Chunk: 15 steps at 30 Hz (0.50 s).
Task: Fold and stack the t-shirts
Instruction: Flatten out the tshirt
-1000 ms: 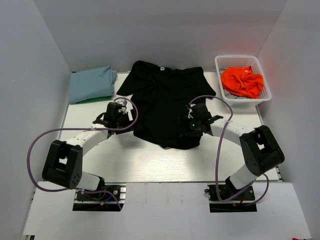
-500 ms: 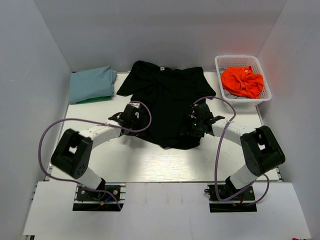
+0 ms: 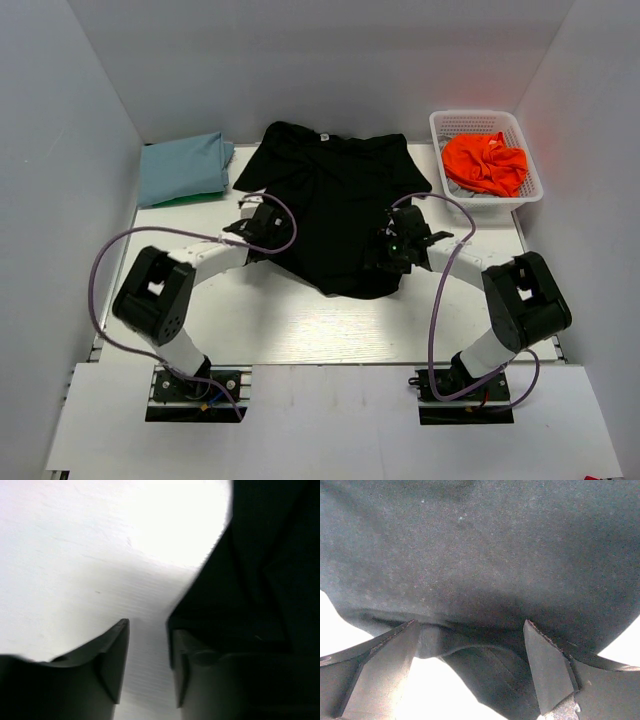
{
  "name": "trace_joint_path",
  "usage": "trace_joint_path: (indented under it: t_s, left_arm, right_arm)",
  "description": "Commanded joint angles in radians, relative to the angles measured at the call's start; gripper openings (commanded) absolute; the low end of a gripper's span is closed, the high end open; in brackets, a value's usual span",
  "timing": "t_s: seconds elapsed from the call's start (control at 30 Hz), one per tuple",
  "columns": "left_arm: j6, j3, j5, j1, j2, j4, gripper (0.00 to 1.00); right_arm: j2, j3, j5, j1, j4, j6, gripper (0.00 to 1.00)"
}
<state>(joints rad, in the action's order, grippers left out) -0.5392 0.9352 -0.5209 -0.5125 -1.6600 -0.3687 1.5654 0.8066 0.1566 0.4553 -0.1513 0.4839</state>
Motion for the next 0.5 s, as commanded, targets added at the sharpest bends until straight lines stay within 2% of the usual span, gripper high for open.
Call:
trace_joint_path:
  t_s: [0.0, 0.03, 0.07, 0.2, 0.3, 0.33, 0.43, 0.47]
  left_arm:
    - [-0.122, -0.029, -0.105, 0.009, 0.118, 0.065, 0.45]
    - [-0.146, -0.029, -0.117, 0.009, 0.118, 0.056, 0.39]
    - [-0.159, -0.029, -0.117, 0.02, 0.118, 0.056, 0.37]
    - [-0.137, -0.016, -0.055, 0.02, 0.059, 0.09, 0.37]
    - [-0.185, 0.007, -0.025, 0.029, 0.022, 0.027, 0.15]
    - [-0.227, 0.007, -0.034, 0.029, 0.022, -0.011, 0.0]
    - [-0.433, -0.019, -0.044, 0.029, 0.107, -0.205, 0.0]
    - [-0.493, -0.038, -0.044, 0.029, 0.143, -0.254, 0.0]
  right_arm:
    - [-0.001, -0.052, -0.02, -0.02, -0.037, -0.002, 0.87]
    - [-0.002, -0.058, -0.023, -0.027, -0.034, -0.001, 0.87]
    - [-0.005, -0.066, -0.02, -0.029, -0.034, 0.002, 0.85]
    - [-0.007, -0.093, 0.001, -0.037, -0.014, -0.001, 0.85]
    - [-0.004, -0.095, 0.018, -0.044, -0.004, 0.001, 0.81]
    - [0.001, -0.098, 0.023, -0.044, 0.001, 0.001, 0.78]
    - [0.013, -0.109, 0.032, -0.05, -0.007, 0.021, 0.51]
    - [0.013, -0.118, 0.021, -0.055, -0.011, 0.022, 0.24]
